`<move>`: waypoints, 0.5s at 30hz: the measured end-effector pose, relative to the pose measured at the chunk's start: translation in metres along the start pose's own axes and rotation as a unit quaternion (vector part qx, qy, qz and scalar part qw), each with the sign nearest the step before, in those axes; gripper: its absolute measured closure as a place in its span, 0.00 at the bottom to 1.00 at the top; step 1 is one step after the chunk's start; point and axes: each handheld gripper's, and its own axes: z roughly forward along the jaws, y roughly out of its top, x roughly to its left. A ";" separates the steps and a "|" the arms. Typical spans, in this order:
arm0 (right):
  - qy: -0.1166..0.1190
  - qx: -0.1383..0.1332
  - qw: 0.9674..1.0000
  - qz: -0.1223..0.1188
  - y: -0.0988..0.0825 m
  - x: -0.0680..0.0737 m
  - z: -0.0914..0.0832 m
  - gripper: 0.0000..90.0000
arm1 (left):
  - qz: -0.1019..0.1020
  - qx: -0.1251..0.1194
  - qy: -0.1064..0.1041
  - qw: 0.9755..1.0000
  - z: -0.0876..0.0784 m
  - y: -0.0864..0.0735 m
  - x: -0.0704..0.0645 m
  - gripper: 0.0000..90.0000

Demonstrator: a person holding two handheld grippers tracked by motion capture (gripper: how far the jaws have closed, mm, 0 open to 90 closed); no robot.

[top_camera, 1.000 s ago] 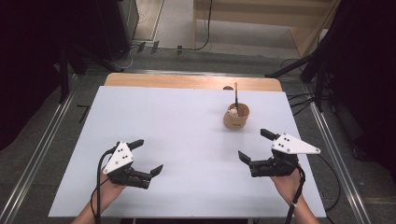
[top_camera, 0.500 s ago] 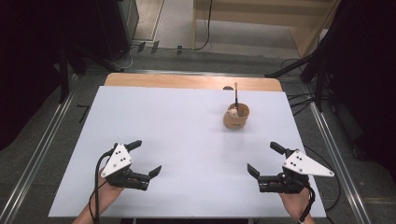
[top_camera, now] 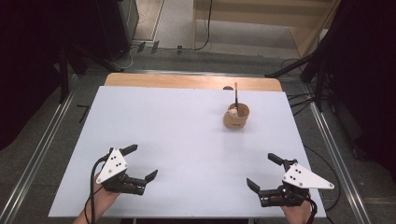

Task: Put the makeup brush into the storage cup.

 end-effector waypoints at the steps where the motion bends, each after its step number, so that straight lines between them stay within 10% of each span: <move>1: 0.002 -0.001 1.000 -0.001 -0.001 0.000 -0.001 0.00 | 0.000 -0.001 0.001 1.000 -0.001 -0.001 0.000 0.00; 15: 0.004 0.001 1.000 0.004 -0.013 -0.005 -0.015 0.00 | 0.007 -0.006 -0.004 1.000 -0.007 -0.008 -0.002 0.00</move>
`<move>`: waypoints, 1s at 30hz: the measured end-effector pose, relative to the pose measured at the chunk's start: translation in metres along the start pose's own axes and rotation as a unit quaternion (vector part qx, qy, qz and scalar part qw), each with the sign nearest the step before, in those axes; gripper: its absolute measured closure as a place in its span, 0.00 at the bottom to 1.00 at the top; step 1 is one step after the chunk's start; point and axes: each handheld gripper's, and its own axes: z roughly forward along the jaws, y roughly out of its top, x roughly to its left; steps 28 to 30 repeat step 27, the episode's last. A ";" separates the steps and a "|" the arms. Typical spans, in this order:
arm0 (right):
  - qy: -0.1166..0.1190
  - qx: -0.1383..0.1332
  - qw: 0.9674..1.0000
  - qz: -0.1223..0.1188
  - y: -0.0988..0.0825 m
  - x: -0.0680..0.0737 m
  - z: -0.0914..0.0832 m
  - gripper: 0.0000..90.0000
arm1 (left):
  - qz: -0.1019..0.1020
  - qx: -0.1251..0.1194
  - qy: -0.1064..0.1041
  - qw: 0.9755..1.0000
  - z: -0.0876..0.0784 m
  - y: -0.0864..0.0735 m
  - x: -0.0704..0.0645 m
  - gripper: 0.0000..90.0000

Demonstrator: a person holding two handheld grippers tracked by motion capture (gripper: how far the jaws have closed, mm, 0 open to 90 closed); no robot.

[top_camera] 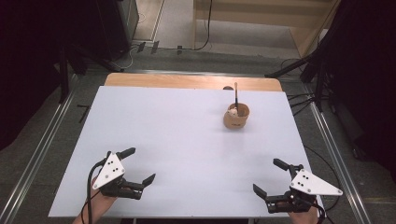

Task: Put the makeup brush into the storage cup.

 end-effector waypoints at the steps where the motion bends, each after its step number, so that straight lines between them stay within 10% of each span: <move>1: 0.002 -0.002 1.000 -0.001 0.000 -0.001 -0.001 0.00 | 0.002 -0.003 -0.005 1.000 0.000 0.000 0.000 0.00; 30: 0.014 0.001 1.000 -0.026 -0.006 0.003 -0.005 0.00 | 0.017 0.015 -0.033 0.999 -0.006 -0.004 0.001 0.00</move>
